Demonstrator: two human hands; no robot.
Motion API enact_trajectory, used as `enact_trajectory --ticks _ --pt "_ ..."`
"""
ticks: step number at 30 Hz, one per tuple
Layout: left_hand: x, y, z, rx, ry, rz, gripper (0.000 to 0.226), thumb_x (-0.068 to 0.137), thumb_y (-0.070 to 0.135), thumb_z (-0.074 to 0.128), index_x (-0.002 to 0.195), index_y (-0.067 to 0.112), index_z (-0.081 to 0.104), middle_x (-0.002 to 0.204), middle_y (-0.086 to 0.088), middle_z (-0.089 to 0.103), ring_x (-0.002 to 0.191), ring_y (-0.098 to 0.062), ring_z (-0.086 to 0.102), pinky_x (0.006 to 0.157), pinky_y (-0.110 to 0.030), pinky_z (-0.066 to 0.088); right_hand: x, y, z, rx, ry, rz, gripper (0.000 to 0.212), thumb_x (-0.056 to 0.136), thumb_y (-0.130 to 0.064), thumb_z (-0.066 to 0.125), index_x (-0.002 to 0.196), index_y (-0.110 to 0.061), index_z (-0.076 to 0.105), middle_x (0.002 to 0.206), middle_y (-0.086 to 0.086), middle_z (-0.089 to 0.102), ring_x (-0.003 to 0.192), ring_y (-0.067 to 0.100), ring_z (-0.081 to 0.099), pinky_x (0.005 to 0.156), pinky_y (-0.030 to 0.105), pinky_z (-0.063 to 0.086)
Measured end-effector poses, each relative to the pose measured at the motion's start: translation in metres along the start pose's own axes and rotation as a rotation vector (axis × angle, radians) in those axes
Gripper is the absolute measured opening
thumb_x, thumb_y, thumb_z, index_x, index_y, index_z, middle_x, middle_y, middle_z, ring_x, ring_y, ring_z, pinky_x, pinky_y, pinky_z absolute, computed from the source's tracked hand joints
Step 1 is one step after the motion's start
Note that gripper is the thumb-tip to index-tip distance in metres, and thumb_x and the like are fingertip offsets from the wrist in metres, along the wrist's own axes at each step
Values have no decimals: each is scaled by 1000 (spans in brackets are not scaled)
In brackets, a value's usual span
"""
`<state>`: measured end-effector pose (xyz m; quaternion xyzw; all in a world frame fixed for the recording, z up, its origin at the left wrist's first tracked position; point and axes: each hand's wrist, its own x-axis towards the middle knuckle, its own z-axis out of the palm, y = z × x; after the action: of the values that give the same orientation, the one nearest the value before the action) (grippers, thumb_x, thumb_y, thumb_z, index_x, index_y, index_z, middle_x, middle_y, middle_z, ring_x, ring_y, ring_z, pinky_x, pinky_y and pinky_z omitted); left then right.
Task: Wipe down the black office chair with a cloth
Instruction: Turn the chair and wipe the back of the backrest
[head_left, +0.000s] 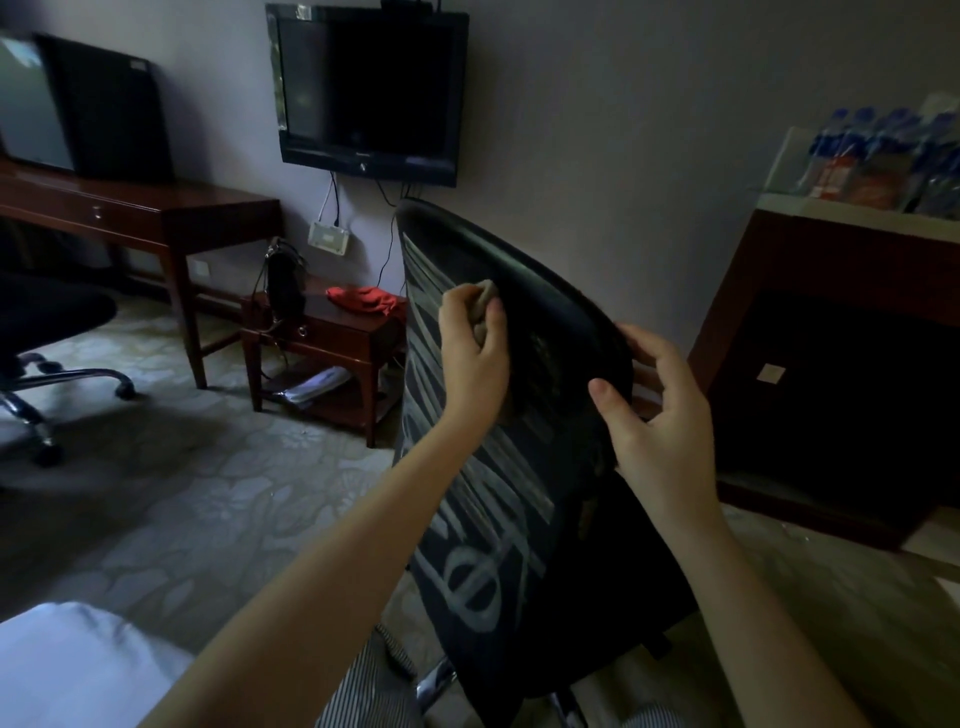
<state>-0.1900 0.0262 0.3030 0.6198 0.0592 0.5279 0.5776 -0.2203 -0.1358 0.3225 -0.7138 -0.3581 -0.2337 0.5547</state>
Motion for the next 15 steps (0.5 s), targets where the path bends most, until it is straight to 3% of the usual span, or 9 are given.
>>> enact_trajectory --ticks 2,5,8,12,15 --pt "-16 3 3 -2 -1 47 12 94 22 46 106 23 46 107 -13 52 95 -15 52 84 -25 44 -1 2 3 -5 11 -9 47 84 -5 65 115 -37 49 111 -30 52 110 0 53 92 24 46" --pt "-51 8 11 31 -45 177 12 91 36 42 101 43 42 107 -5 48 98 -15 50 86 -23 43 0 4 5 -5 29 -13 46 84 -6 65 116 -36 49 109 -31 52 106 -6 53 88 12 44" --pt "-80 5 17 110 -67 334 24 95 44 39 109 25 41 113 4 39 103 -3 44 89 -13 39 0 6 3 8 25 -23 46 84 -4 65 115 -34 50 108 -31 53 106 -7 53 89 10 43" --pt "-84 0 19 142 -80 486 28 98 41 32 108 17 42 115 2 37 97 -9 48 81 -13 44 -1 9 2 17 27 -39 43 85 -4 63 118 -30 53 111 -27 55 109 -1 55 93 18 46" --pt "-68 -2 24 137 8 486 22 98 36 36 105 16 42 111 0 38 92 -11 48 75 -18 46 -1 12 2 12 40 -43 40 85 -7 62 123 -20 54 115 -21 55 108 2 55 91 17 46"
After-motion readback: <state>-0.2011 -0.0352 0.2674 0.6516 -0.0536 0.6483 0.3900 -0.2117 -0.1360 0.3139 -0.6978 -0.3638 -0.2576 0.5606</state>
